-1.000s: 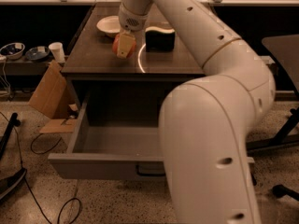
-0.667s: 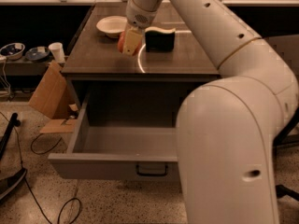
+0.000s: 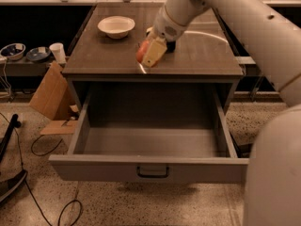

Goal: Place apple into top drawer

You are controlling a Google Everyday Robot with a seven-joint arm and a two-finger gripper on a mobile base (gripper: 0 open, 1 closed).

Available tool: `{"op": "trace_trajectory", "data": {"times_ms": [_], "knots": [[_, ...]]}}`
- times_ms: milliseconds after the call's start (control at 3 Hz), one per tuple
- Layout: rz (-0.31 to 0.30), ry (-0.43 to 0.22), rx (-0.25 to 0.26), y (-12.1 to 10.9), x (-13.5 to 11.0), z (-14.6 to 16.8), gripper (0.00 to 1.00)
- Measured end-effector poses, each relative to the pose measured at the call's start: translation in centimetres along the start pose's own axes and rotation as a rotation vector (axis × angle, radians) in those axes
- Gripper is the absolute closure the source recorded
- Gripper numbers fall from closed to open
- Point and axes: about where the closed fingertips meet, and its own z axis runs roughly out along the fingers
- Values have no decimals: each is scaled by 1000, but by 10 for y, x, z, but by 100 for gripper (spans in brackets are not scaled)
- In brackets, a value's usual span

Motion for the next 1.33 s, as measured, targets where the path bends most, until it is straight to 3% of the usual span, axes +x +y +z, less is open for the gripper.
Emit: {"op": "trace_trajectory", "data": {"times_ms": [667, 1000, 1333], "knots": [[123, -67, -32, 38, 59, -13, 100], [154, -71, 0, 52, 70, -38, 100], [184, -68, -4, 62, 73, -43, 100]]}}
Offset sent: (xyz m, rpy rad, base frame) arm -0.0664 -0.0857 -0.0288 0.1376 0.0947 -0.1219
